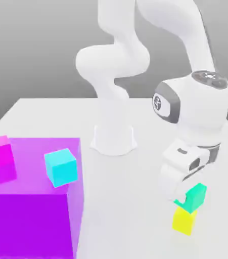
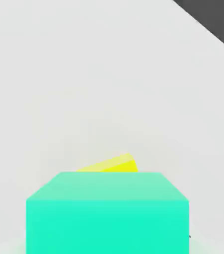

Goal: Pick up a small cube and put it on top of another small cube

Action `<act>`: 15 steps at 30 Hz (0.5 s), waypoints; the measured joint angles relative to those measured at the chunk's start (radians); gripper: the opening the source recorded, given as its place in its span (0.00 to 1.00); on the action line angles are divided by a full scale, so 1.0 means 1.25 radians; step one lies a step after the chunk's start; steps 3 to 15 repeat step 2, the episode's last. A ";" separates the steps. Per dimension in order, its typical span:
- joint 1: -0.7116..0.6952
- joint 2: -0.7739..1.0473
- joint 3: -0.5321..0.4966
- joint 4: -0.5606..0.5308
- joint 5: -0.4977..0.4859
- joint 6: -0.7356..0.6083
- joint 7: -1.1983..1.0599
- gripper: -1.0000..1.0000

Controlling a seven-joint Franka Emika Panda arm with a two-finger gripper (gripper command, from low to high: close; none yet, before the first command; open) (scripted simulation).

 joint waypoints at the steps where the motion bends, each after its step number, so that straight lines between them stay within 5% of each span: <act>1: 0.000 0.000 0.000 0.000 0.000 0.000 0.000 1.00; 15: 0.000 0.000 0.000 0.000 0.000 0.000 0.000 1.00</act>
